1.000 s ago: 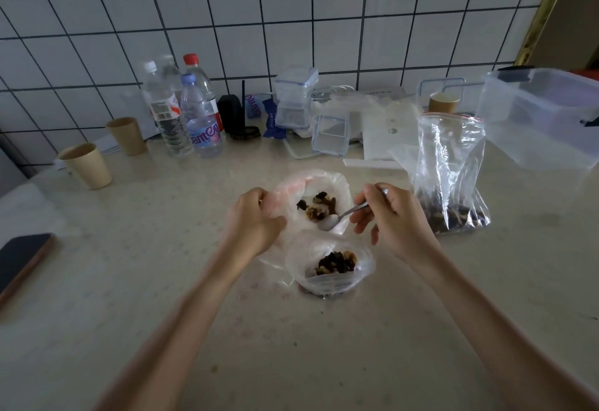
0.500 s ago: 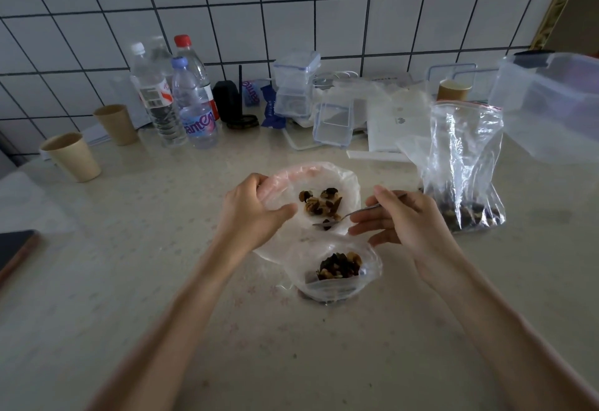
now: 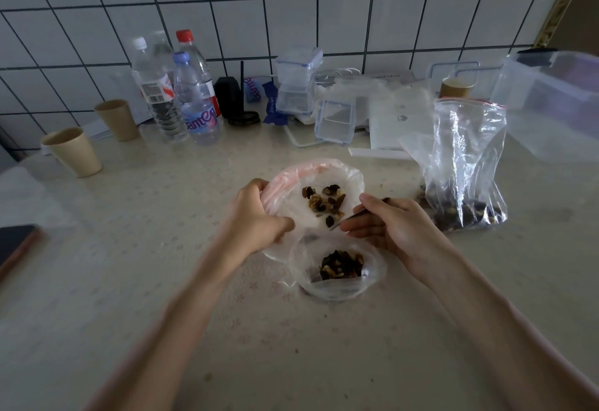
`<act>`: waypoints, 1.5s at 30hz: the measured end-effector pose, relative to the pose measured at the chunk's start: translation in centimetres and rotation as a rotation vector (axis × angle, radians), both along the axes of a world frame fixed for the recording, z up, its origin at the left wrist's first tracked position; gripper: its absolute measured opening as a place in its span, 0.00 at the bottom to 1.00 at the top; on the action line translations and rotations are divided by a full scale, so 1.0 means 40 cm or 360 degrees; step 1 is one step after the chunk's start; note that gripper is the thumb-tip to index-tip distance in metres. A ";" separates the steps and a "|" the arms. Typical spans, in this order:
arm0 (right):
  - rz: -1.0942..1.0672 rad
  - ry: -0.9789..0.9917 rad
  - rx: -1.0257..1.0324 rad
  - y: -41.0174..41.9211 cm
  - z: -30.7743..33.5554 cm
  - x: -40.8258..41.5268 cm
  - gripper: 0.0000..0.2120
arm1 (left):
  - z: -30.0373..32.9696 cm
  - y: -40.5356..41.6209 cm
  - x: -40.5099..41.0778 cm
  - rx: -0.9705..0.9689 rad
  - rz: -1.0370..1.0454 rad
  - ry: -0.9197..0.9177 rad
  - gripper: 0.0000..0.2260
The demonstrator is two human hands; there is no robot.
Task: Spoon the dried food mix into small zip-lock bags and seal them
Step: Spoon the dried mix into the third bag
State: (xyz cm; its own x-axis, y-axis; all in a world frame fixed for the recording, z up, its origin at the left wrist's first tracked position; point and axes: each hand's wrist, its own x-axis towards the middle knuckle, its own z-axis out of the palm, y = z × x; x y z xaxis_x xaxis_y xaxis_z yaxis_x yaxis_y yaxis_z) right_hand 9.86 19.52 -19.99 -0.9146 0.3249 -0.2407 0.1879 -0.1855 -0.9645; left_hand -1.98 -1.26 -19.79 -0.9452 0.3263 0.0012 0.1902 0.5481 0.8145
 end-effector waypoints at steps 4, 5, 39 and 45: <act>-0.0190 0.0040 -0.0063 0.000 0.001 0.002 0.16 | 0.000 -0.004 0.004 -0.0136 -0.0070 0.0018 0.28; -0.0234 0.0055 -0.0067 -0.001 0.002 0.004 0.16 | 0.000 -0.005 0.005 -0.0173 -0.0093 0.0012 0.29; -0.0359 0.0110 0.0216 -0.009 0.001 -0.043 0.12 | 0.097 0.034 -0.014 -0.0429 -0.0246 0.0091 0.46; -0.0399 0.0127 0.0211 -0.017 -0.002 -0.038 0.13 | 0.073 0.107 -0.076 -0.0483 -0.0410 0.0053 0.15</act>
